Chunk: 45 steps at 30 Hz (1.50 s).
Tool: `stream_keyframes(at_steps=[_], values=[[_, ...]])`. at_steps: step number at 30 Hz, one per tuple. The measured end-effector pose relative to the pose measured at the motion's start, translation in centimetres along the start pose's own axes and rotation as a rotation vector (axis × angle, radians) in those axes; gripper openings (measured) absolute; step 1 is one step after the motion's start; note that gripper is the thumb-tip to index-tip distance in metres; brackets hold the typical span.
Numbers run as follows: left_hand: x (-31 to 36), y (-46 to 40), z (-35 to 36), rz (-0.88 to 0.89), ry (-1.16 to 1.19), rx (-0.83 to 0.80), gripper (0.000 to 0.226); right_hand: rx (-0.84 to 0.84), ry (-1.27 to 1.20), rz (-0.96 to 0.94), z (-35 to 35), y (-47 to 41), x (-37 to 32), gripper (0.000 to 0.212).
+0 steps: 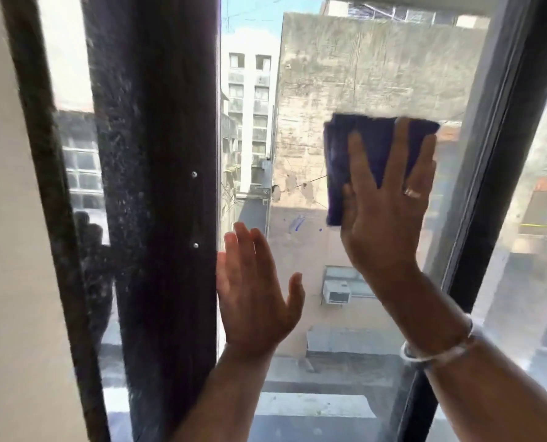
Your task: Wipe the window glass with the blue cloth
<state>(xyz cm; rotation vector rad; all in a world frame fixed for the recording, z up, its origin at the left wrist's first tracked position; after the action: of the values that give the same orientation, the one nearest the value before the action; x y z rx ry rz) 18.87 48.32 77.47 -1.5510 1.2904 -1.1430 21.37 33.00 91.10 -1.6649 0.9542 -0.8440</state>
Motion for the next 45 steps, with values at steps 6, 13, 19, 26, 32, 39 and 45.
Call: stream_keyframes(at_steps=[6, 13, 19, 26, 32, 39, 45], values=[[-0.1, -0.2, -0.2, 0.007, 0.015, 0.024, 0.081, -0.169, 0.024, -0.116, 1.6, 10.1, 1.8, 0.046], [0.1, 0.0, 0.0, -0.005, -0.034, 0.027, 0.082, 0.029, -0.037, 0.166, -0.5, -1.3, -1.1, 0.053], [0.2, -0.1, -0.5, 0.011, -0.032, 0.008, 0.079, -0.092, 0.019, -0.167, 0.5, 5.3, -1.3, 0.049], [0.5, 0.0, -0.3, 0.002, -0.054, 0.003, 0.078, -0.04, -0.056, -0.026, -0.1, -0.5, -4.0, 0.058], [0.3, -0.1, -0.4, 0.007, -0.016, -0.006, 0.079, -0.121, 0.022, -0.144, 0.4, 6.0, -1.1, 0.062], [0.5, 0.0, -0.2, 0.001, -0.07, 0.007, 0.079, -0.032, -0.03, -0.007, 0.4, 0.9, -3.3, 0.056], [0.3, 0.1, -0.1, 0.033, 0.015, 0.006, 0.08, -0.147, 0.077, -0.29, 0.9, 7.6, 0.6, 0.07]])
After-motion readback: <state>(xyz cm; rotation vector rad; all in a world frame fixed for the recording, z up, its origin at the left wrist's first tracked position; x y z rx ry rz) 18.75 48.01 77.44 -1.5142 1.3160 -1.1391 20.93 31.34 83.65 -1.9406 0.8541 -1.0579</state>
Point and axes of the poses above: each hand's wrist, its own y-axis away from the middle knuckle, its own z-axis out of the palm, x = y × z, the point moved 8 cm from there along -y, towards the middle knuckle, and after that the axes turned 10 degrees about -x, right-handed, at the moved point
